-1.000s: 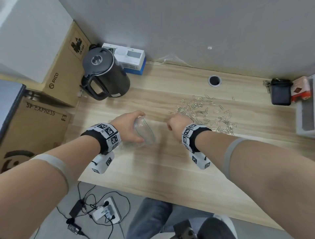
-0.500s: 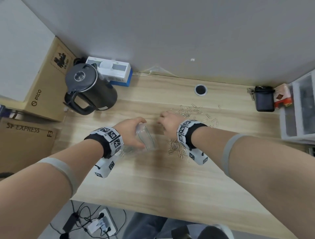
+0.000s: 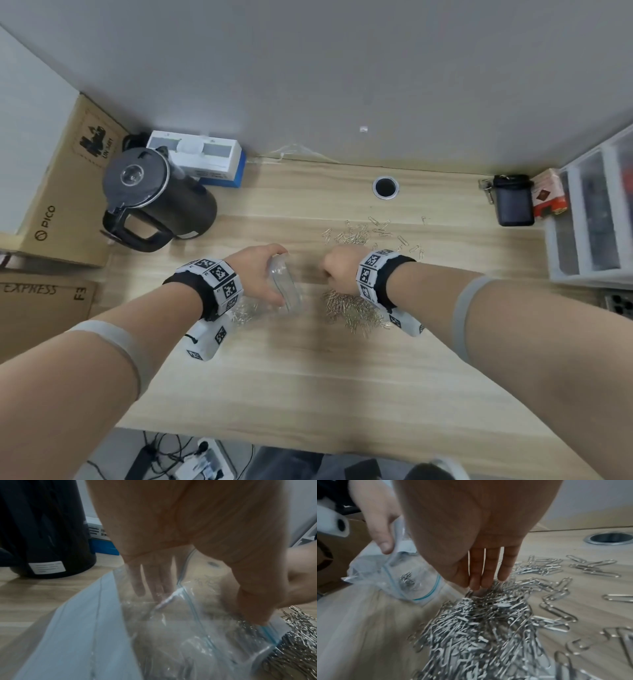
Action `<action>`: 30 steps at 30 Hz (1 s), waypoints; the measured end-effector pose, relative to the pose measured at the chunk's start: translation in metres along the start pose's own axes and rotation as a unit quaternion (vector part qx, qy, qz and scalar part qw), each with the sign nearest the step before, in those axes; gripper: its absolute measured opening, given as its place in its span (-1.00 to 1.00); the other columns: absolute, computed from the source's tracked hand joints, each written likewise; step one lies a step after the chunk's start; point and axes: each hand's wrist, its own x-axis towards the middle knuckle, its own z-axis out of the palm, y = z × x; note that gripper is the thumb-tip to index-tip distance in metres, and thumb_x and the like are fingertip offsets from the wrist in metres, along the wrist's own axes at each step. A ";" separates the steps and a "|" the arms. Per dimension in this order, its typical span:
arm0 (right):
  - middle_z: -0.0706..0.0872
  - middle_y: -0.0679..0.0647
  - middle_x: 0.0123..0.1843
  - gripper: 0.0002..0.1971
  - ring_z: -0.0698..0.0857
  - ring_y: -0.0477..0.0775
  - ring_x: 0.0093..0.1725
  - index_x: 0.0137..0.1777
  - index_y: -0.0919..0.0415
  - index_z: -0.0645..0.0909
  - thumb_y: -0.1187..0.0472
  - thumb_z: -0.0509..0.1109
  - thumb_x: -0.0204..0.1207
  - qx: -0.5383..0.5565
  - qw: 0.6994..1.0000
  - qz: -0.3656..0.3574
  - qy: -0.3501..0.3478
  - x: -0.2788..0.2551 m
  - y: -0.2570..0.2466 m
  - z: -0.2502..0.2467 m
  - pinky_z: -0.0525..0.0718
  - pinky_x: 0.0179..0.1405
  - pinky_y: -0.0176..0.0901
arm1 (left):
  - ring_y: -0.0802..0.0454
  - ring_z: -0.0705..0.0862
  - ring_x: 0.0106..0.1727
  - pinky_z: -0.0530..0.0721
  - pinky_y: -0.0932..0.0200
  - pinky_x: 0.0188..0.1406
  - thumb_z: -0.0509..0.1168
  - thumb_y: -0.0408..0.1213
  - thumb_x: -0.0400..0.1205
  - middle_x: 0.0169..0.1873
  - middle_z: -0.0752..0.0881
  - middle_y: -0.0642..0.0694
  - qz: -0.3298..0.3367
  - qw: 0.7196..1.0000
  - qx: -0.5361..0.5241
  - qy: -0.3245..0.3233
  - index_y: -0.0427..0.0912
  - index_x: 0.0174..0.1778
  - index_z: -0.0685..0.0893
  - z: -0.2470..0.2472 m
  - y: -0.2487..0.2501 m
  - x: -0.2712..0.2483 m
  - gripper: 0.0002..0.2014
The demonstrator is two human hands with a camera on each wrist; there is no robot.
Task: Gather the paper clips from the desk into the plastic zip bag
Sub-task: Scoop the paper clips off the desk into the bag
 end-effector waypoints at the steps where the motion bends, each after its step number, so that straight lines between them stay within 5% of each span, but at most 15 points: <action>1: 0.77 0.14 -0.06 -0.78 0.74 0.25 -0.04 -0.04 0.20 0.74 0.27 0.26 0.50 0.007 1.000 0.007 0.019 0.001 0.004 -0.003 0.77 -0.06 0.02 | -0.02 0.62 0.34 0.58 0.18 0.29 0.70 0.05 0.21 0.38 0.61 -0.03 0.000 1.000 0.003 -0.006 -0.02 0.63 0.34 0.000 0.001 0.002 0.08; 5: 0.57 0.13 0.22 -0.68 0.53 0.20 0.26 0.25 0.19 0.61 0.24 0.32 0.48 0.032 0.996 0.017 0.087 0.012 0.020 -0.014 0.64 0.12 0.07 | -0.05 0.56 0.45 0.53 0.14 0.41 0.70 0.10 0.21 0.50 0.54 -0.07 -0.012 1.000 0.012 -0.025 -0.06 0.68 0.27 -0.001 0.000 0.004 0.15; 10: 0.44 0.15 0.38 -0.54 0.43 0.22 0.36 0.41 0.24 0.48 0.20 0.39 0.50 -0.014 0.995 0.043 0.085 0.020 0.021 -0.010 0.54 0.19 0.11 | -0.06 0.58 0.44 0.56 0.05 0.43 0.69 0.15 0.18 0.50 0.55 -0.07 -0.031 0.999 0.017 -0.035 -0.07 0.68 0.26 0.002 -0.004 0.005 0.18; 15: 0.58 0.11 0.16 -0.75 0.56 0.18 0.22 0.14 0.22 0.63 0.15 0.34 0.52 -0.001 0.998 0.050 0.028 0.010 0.013 -0.004 0.63 0.21 0.11 | -0.07 0.58 0.43 0.57 0.03 0.42 0.69 0.15 0.18 0.49 0.55 -0.07 -0.029 0.999 0.011 -0.036 -0.05 0.68 0.25 0.004 -0.002 0.006 0.18; 18: 0.69 0.14 -0.03 -0.81 0.71 0.23 0.07 -0.09 0.23 0.69 0.15 0.30 0.45 0.042 0.997 0.063 0.026 0.003 0.014 -0.002 0.75 0.03 0.13 | -0.05 0.61 0.38 0.60 0.03 0.38 0.64 0.22 0.09 0.46 0.58 -0.05 -0.024 0.999 0.010 -0.039 -0.02 0.66 0.27 0.004 0.001 0.007 0.21; 22: 0.53 0.17 0.24 -0.61 0.50 0.21 0.25 0.31 0.20 0.52 0.18 0.35 0.49 0.089 0.977 0.137 0.138 -0.005 0.038 -0.009 0.60 0.21 0.15 | -0.04 0.60 0.37 0.58 0.07 0.37 0.68 0.18 0.15 0.44 0.57 -0.01 -0.012 1.000 0.003 -0.025 -0.03 0.65 0.29 0.004 0.004 0.007 0.17; 25: 0.42 0.19 0.32 -0.46 0.42 0.22 0.31 0.41 0.13 0.39 0.01 0.38 0.46 0.108 0.961 0.214 0.136 -0.003 0.056 -0.010 0.57 0.24 0.18 | -0.03 0.61 0.33 0.59 0.08 0.34 0.65 0.23 0.09 0.41 0.60 -0.01 -0.011 1.000 0.004 -0.015 -0.01 0.63 0.31 0.005 0.005 0.005 0.18; 27: 0.38 0.19 0.35 -0.37 0.38 0.25 0.35 0.47 0.07 0.36 -0.16 0.37 0.45 0.099 0.965 0.214 0.112 -0.002 0.056 -0.004 0.54 0.26 0.21 | -0.02 0.62 0.32 0.60 0.05 0.35 0.59 0.31 0.00 0.40 0.60 -0.01 -0.013 1.000 0.005 -0.015 0.00 0.62 0.31 0.007 0.003 0.004 0.23; 30: 0.39 0.15 0.36 -0.37 0.36 0.24 0.38 0.50 0.00 0.39 -0.16 0.34 0.44 0.069 0.976 0.167 0.123 -0.006 0.048 0.010 0.51 0.25 0.15 | -0.02 0.60 0.34 0.59 0.09 0.34 0.68 0.14 0.14 0.42 0.57 -0.01 -0.019 1.000 0.007 -0.016 -0.01 0.63 0.29 0.011 0.003 0.004 0.15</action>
